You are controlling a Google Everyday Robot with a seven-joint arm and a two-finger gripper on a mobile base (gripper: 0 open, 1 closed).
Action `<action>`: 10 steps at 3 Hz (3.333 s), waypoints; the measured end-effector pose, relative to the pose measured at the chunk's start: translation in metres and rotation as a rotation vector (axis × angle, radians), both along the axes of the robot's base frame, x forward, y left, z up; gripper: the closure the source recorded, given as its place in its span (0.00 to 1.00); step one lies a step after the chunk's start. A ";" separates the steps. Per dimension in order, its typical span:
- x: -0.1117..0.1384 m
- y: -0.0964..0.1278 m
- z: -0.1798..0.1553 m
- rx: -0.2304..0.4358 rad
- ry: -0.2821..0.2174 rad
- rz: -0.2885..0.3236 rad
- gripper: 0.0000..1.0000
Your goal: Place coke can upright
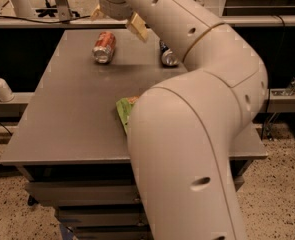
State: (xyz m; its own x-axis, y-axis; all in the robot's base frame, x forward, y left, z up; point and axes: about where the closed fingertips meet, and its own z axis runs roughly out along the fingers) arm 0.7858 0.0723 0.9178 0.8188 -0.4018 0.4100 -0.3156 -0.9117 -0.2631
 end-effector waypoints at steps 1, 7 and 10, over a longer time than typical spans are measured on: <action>0.006 0.016 0.005 0.002 0.004 0.036 0.00; 0.029 0.034 -0.070 -0.096 0.130 0.227 0.18; 0.019 0.051 -0.045 -0.083 0.103 0.250 0.87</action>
Offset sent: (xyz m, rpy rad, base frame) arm 0.0149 0.0185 -0.0214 -0.0005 0.0729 0.1246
